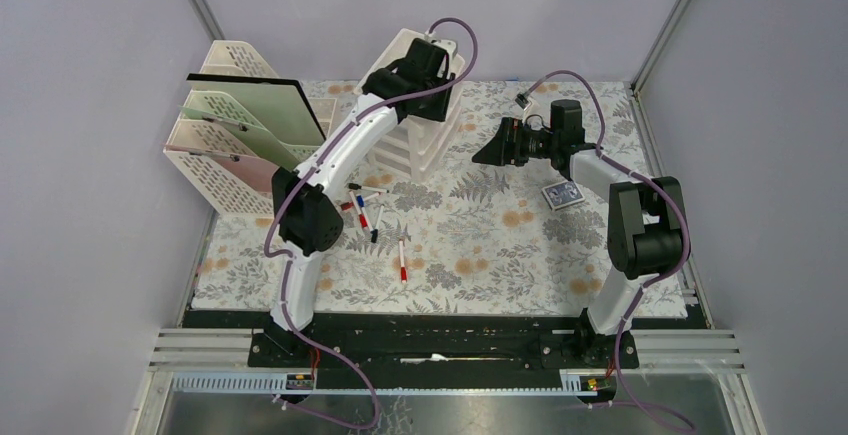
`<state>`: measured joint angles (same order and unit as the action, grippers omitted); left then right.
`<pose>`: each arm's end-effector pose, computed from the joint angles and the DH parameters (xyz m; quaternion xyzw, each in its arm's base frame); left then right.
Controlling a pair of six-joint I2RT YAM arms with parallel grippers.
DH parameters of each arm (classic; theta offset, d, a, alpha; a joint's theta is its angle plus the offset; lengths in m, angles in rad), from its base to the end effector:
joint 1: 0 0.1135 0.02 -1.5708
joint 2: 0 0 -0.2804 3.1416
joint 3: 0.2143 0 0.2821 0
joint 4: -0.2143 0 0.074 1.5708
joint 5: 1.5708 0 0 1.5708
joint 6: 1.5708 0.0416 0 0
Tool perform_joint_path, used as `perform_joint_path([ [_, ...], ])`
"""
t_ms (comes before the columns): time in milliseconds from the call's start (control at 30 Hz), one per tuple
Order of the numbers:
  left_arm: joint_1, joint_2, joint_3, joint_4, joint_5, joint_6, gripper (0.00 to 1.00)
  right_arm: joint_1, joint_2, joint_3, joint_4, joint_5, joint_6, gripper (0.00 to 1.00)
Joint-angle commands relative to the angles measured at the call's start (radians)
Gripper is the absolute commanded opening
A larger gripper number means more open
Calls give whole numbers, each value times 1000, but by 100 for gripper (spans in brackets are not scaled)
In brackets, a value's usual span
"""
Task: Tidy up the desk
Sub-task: Pick up the storage box from the center of the board.
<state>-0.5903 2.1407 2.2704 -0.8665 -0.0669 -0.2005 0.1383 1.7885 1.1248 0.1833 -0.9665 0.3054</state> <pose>0.4356 -0.2885 0.3671 0.1637 0.8991 -0.1277 0.3853 0.4125 0.0920 0.2196 -0.1769 0.7746 0.4886 0.3605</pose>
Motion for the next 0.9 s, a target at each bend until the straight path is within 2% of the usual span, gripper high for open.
perform_joint_path([
  [0,-8,10,51,8,-60,36,35,-6,-5,30,-2,-8,-23,100],
  [267,-17,16,87,8,-60,41,0,-6,-5,30,-1,-10,-20,100],
  [467,-14,-58,98,94,-43,-7,0,-15,-17,34,33,-39,26,100],
  [700,17,-191,-8,232,84,-122,0,-34,5,18,242,-89,266,100],
  [867,42,-258,-90,300,165,-173,0,-39,33,-8,387,-50,451,100],
])
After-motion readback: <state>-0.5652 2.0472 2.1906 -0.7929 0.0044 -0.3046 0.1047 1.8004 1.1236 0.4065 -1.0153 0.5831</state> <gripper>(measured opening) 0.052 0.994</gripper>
